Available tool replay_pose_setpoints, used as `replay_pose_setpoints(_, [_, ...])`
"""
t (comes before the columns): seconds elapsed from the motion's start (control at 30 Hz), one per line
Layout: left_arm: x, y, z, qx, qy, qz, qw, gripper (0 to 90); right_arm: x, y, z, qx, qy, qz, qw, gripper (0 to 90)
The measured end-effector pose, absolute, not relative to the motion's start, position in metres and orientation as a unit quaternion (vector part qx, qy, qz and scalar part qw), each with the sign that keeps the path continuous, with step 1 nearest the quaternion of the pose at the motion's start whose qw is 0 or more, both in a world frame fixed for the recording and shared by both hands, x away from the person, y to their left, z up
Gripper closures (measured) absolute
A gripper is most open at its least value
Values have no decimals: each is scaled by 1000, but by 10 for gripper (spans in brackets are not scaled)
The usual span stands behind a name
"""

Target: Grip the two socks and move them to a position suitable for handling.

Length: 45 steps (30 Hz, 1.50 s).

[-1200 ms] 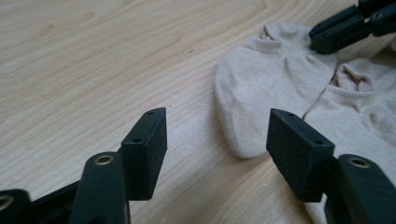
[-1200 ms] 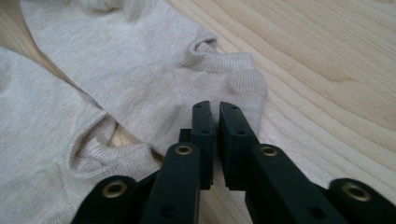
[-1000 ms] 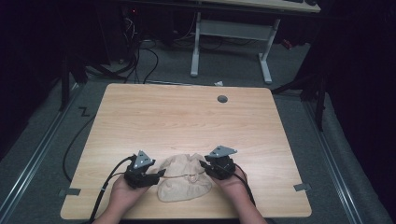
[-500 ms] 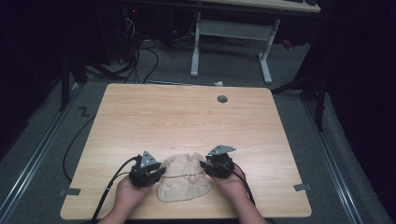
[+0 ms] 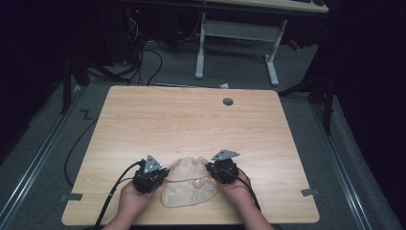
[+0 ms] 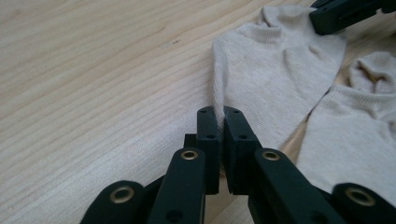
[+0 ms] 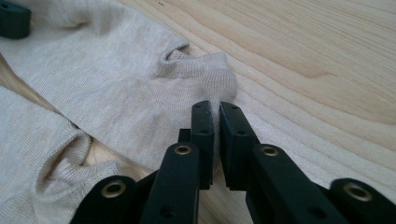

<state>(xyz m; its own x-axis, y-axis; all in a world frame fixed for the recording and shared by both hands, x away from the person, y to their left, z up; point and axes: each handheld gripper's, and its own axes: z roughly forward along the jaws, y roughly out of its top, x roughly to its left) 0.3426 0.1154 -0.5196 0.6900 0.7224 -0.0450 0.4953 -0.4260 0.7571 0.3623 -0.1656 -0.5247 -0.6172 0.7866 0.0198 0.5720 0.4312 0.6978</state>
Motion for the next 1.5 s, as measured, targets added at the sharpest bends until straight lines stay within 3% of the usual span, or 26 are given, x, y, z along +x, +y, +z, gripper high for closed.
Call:
replay_pose_setpoints(0.6, [312, 120, -490, 828, 331, 143, 428, 859, 326, -175, -495, 379, 817, 381, 209, 854])
replay_pose_setpoints(1.1, [270, 120, -499, 849, 333, 107, 397, 856, 274, -179, -501, 355, 835, 374, 191, 853])
replay_pose_setpoints(1.5, [273, 112, -517, 872, 323, 119, 349, 830, 287, -176, -520, 363, 850, 340, 173, 850])
